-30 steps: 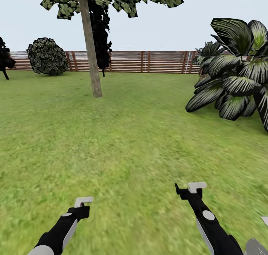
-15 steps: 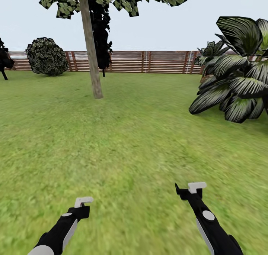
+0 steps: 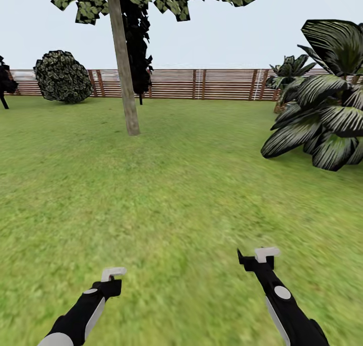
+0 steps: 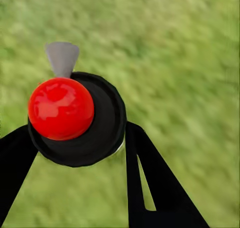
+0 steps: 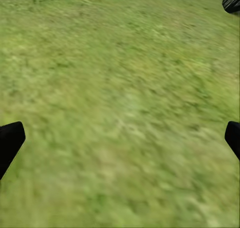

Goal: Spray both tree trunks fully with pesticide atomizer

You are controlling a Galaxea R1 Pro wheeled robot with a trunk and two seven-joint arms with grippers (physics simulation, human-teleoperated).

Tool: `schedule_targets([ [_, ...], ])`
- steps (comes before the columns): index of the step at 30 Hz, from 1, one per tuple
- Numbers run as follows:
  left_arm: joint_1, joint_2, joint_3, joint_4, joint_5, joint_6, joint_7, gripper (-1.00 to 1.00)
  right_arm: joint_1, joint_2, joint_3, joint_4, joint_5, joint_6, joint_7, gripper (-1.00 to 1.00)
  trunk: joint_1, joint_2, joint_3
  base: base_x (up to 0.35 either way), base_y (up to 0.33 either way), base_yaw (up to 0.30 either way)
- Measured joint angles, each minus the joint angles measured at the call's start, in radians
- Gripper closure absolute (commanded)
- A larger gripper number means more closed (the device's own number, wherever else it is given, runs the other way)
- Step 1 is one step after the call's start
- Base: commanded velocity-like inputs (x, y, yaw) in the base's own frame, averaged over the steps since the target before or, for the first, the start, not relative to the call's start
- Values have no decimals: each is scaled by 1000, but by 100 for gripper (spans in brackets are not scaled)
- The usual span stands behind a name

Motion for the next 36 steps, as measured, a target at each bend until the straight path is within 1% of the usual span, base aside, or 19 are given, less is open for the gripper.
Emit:
schedule_targets([
  [12, 0, 0, 1, 0, 0, -1, 0, 100, 0, 0, 0, 0, 0, 0, 0, -100, 0, 0, 0, 308, 137, 18],
  [27, 0, 0, 1, 0, 0, -1, 0, 100, 0, 0, 0, 0, 0, 0, 0, -100, 0, 0, 0, 308, 161, 258],
  [36, 0, -1, 0, 0, 1, -1, 0, 100, 0, 0, 0, 0, 0, 0, 0, -100, 0, 0, 0, 307, 169, 49],
])
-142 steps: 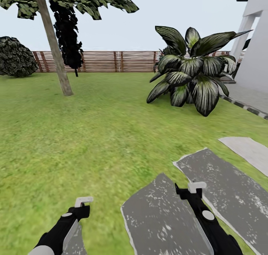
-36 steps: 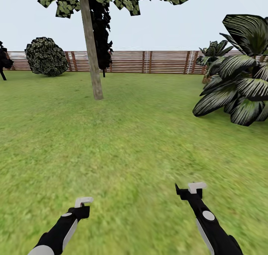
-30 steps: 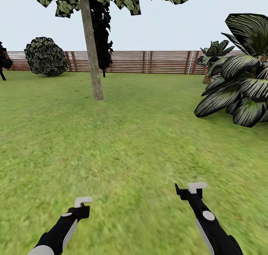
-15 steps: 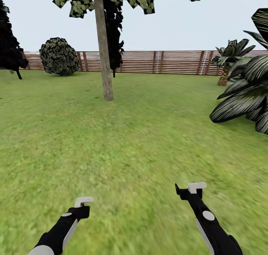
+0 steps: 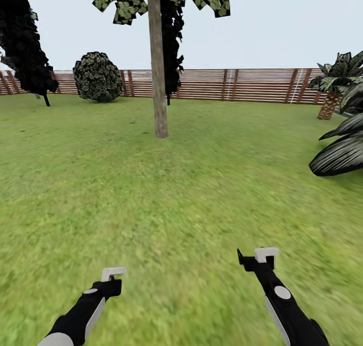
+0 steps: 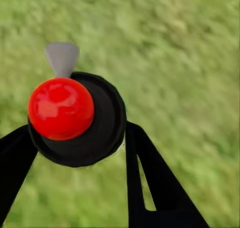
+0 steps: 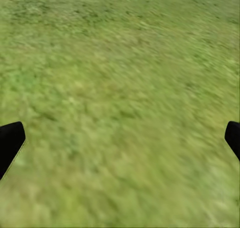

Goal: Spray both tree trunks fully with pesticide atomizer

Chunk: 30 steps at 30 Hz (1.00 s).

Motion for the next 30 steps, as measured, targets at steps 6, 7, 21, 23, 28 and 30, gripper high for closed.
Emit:
schedule_targets([
  [6, 0, -1, 0, 0, 0, -1, 0, 100, 0, 0, 0, 0, 0, 0, 0, -100, 0, 0, 0, 307, 169, 1],
  [7, 0, -1, -1, 0, 0, -1, 0, 100, 0, 0, 0, 0, 0, 0, 0, -100, 0, 0, 0, 307, 169, 0],
  [21, 0, -1, -1, 0, -1, -2, 0, 100, 0, 0, 0, 0, 0, 0, 0, -100, 0, 0, 0, 307, 169, 0],
  [23, 0, -1, -1, 0, -1, -2, 0, 100, 0, 0, 0, 0, 0, 0, 0, -100, 0, 0, 0, 307, 169, 0],
  [28, 0, -1, -1, 0, 0, -2, 0, 100, 0, 0, 0, 0, 0, 0, 0, -100, 0, 0, 0, 307, 169, 0],
  [30, 0, -1, -1, 0, -1, -2, 0, 100, 0, 0, 0, 0, 0, 0, 0, -100, 0, 0, 0, 307, 169, 0],
])
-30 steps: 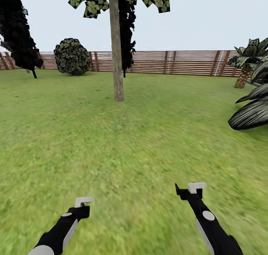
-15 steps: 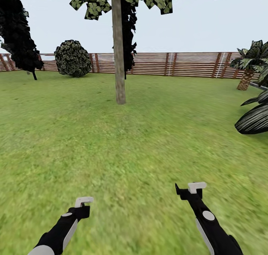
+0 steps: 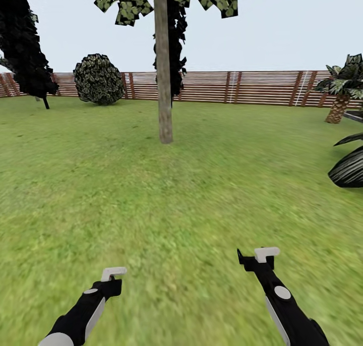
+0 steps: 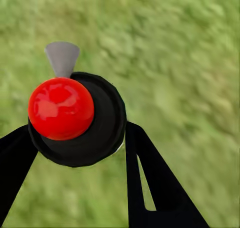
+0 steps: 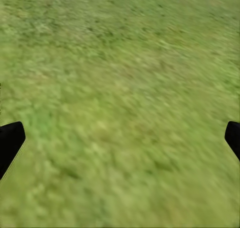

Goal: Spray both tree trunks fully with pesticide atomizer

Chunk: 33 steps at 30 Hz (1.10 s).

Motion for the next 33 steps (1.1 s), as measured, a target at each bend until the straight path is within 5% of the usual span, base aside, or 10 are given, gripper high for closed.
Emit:
schedule_targets([
  [33, 0, 0, 0, 0, 0, -1, 0, 100, 0, 0, 0, 0, 0, 0, 0, -100, 0, 0, 0, 307, 168, 0],
])
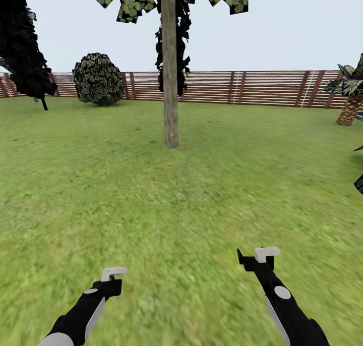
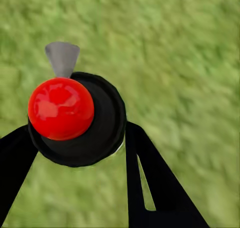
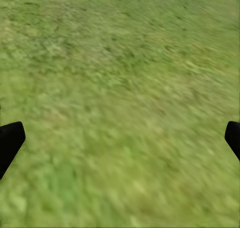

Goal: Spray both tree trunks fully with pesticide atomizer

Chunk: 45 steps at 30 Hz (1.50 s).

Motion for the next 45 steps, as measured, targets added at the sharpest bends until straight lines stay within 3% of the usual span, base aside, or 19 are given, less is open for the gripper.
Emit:
schedule_targets([
  [27, 0, 0, 0, 0, -1, -4, 0, 100, 0, 0, 0, 0, 0, 0, 0, -100, 0, 0, 0, 308, 163, 0],
  [45, 0, 2, 0, 0, -1, 0, -1, 100, 0, -1, -1, -1, -2, 0, -1, -100, 0, 0, 0, 337, 9, 0],
])
